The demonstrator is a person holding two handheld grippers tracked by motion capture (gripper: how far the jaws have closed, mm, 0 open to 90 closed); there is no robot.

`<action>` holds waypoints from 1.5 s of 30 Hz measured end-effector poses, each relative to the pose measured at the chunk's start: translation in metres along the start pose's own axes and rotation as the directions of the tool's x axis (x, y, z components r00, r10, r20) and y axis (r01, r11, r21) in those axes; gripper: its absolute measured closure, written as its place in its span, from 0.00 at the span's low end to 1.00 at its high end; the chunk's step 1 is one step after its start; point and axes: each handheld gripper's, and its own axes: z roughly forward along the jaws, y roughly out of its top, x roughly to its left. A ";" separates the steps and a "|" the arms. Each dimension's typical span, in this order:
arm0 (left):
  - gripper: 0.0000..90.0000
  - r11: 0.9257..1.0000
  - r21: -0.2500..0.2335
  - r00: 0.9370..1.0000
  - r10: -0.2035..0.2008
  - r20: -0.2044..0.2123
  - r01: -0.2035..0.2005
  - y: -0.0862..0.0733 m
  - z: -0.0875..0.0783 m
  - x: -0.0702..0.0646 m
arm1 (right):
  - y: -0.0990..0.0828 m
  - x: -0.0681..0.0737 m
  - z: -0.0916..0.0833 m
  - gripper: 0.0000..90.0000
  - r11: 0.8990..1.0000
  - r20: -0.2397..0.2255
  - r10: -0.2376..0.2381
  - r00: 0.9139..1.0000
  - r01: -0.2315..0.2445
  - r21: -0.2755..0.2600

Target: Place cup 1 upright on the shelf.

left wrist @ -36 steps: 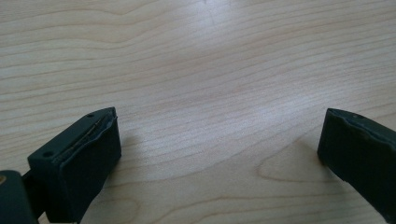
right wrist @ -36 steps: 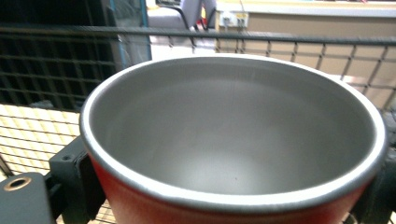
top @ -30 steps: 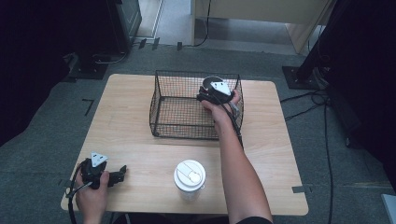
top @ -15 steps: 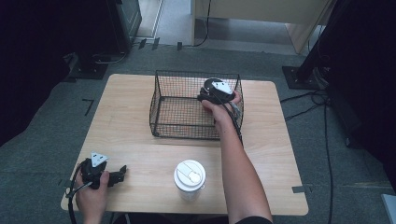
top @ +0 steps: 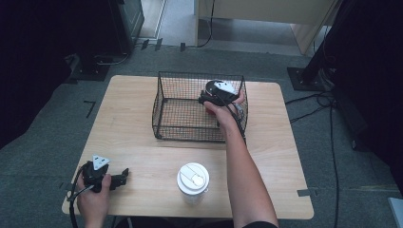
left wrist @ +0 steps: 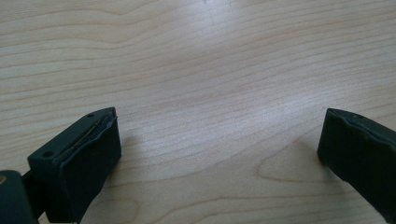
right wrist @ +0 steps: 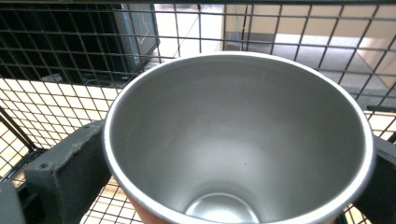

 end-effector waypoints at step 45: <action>0.00 1.000 0.000 1.000 0.002 -0.001 -0.002 0.000 0.000 0.000 | 0.041 -0.009 -0.088 0.00 0.971 -0.057 -0.053 0.997 0.039 -0.235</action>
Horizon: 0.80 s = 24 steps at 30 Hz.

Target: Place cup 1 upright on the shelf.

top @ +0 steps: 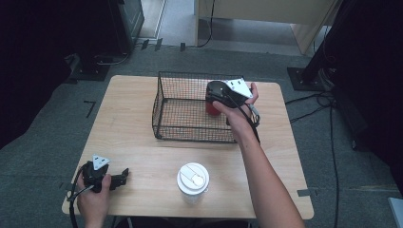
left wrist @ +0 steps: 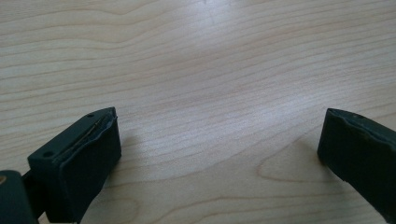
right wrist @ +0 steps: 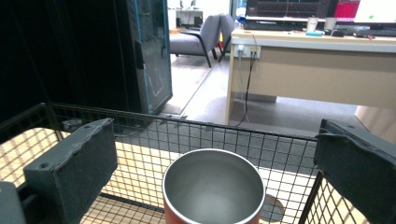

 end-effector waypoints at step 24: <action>0.00 1.000 -0.002 1.000 0.004 0.003 -0.004 0.000 0.000 0.000 | -0.012 -0.019 -0.092 0.00 0.998 -0.076 -0.028 0.997 0.023 -0.067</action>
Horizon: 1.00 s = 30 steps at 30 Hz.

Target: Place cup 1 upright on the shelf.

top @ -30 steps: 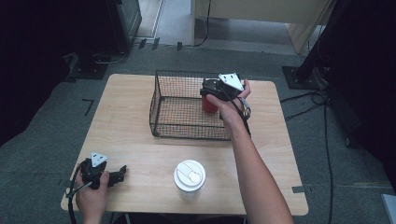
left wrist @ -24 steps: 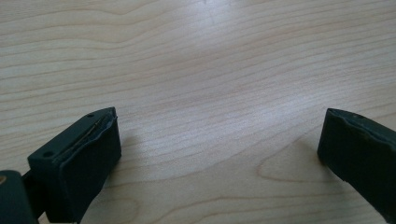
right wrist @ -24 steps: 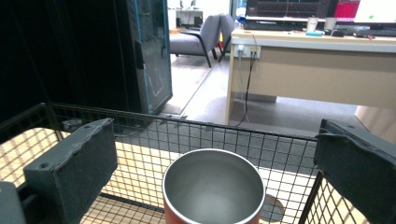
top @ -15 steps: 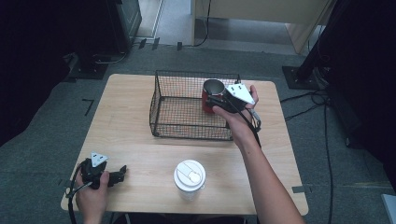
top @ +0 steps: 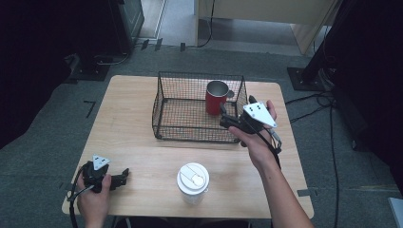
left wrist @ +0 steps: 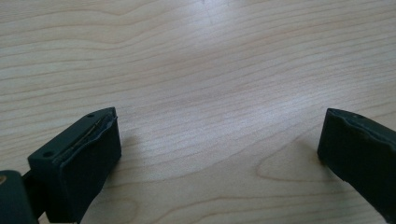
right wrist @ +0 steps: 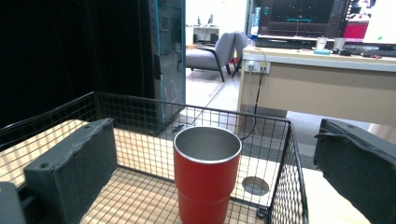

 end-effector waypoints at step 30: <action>0.00 1.000 0.000 1.000 0.000 0.000 0.000 0.000 0.000 0.000 | -0.072 0.011 -0.089 0.00 0.999 -0.075 -0.013 0.997 0.017 0.048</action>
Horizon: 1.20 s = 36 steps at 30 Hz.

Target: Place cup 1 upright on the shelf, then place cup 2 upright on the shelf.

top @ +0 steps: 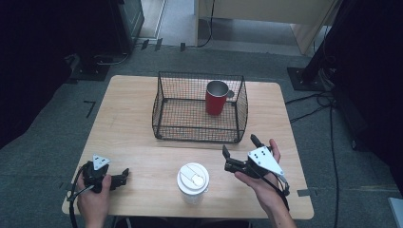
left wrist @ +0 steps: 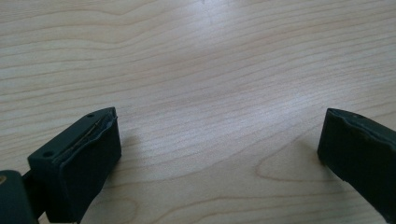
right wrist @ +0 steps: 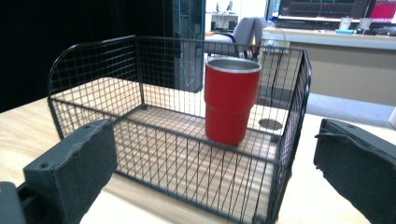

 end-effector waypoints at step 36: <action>0.00 1.000 0.000 1.000 0.001 0.000 -0.001 0.000 0.000 0.000 | -0.067 0.049 -0.056 0.00 0.998 -0.248 0.027 0.968 -0.013 0.058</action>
